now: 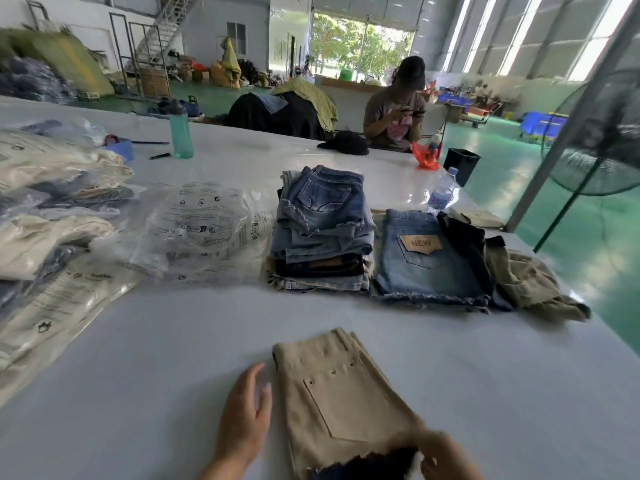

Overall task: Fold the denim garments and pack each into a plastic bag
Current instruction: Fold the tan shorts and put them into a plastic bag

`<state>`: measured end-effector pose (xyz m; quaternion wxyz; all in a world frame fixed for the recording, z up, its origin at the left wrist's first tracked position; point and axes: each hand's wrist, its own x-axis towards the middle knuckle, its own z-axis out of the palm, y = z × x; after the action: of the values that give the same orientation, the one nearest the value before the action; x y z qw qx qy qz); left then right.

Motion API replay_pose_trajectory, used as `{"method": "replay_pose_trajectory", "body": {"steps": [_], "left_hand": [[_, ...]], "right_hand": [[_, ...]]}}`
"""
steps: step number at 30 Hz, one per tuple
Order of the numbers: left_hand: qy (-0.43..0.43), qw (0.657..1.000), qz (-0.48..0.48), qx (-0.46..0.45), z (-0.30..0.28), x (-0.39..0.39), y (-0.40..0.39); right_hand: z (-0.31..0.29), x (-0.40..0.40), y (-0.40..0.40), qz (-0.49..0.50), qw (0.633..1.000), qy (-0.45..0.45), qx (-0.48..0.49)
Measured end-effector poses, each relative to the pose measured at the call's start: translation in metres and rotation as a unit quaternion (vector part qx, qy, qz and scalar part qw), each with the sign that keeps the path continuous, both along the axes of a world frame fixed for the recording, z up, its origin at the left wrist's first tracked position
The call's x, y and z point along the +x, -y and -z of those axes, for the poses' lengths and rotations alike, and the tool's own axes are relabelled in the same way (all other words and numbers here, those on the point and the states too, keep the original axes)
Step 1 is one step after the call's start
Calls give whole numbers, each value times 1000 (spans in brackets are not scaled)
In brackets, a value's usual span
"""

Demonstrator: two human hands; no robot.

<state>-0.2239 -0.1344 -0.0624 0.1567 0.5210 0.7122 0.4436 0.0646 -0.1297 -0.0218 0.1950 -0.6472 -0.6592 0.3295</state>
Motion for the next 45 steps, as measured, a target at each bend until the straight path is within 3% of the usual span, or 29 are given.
{"method": "replay_pose_trajectory", "body": {"steps": [2, 4, 6, 9, 11, 13, 15, 17, 21, 22, 25, 27, 30, 32, 35, 38, 41, 44, 45], "left_hand": [[56, 995, 54, -56, -2, 20, 6], [-1, 989, 117, -96, 0, 46, 17], [-32, 981, 131, -136, -1, 64, 30], [-2, 975, 154, -158, -8, 65, 38], [96, 961, 198, -169, -14, 58, 39], [215, 922, 256, -196, -24, 55, 42], [375, 848, 286, -241, -40, 52, 46], [535, 774, 231, -247, -48, 39, 42], [643, 726, 112, -217, -41, -6, 29], [620, 743, 117, -222, -37, -9, 31], [427, 869, 96, -231, -18, -4, 39], [373, 894, 99, -226, -12, 0, 48], [388, 887, 125, -216, -11, -1, 53], [414, 869, 163, -216, -14, -5, 55], [364, 868, 251, -225, -20, -12, 63], [117, 892, 354, -257, -20, -14, 66], [-60, 911, 331, -238, -21, -12, 68], [-329, 873, 341, -114, -30, -13, 71], [-372, 864, 334, -63, -35, -14, 72]], "right_hand": [[-1, 3, -9, 91, 994, -30, 54], [-5, -14, -22, 98, 994, 36, 17], [2, -32, -34, 67, 989, 132, -30], [1, -46, -41, 17, 980, 200, 10], [-16, -46, -41, -8, 975, 209, 75], [-45, -44, -40, -13, 958, 204, 202], [-77, -48, -25, -34, 914, 183, 360], [-100, -55, 1, -61, 867, 195, 455], [-67, -72, 63, -155, 834, 285, 446], [-52, -72, 75, -188, 836, 309, 413], [-30, -67, 86, -197, 884, 325, 273], [-34, -64, 74, -155, 902, 344, 210], [-18, -55, 52, -188, 889, 398, 127], [-3, -51, 47, -238, 898, 369, 21], [4, -39, 40, -286, 899, 331, -9], [-6, -25, 35, -318, 901, 293, -22], [-13, -27, 35, -298, 914, 274, 5], [-16, -34, 38, -277, 913, 293, 57], [-14, -35, 40, -287, 907, 304, 52]]}}
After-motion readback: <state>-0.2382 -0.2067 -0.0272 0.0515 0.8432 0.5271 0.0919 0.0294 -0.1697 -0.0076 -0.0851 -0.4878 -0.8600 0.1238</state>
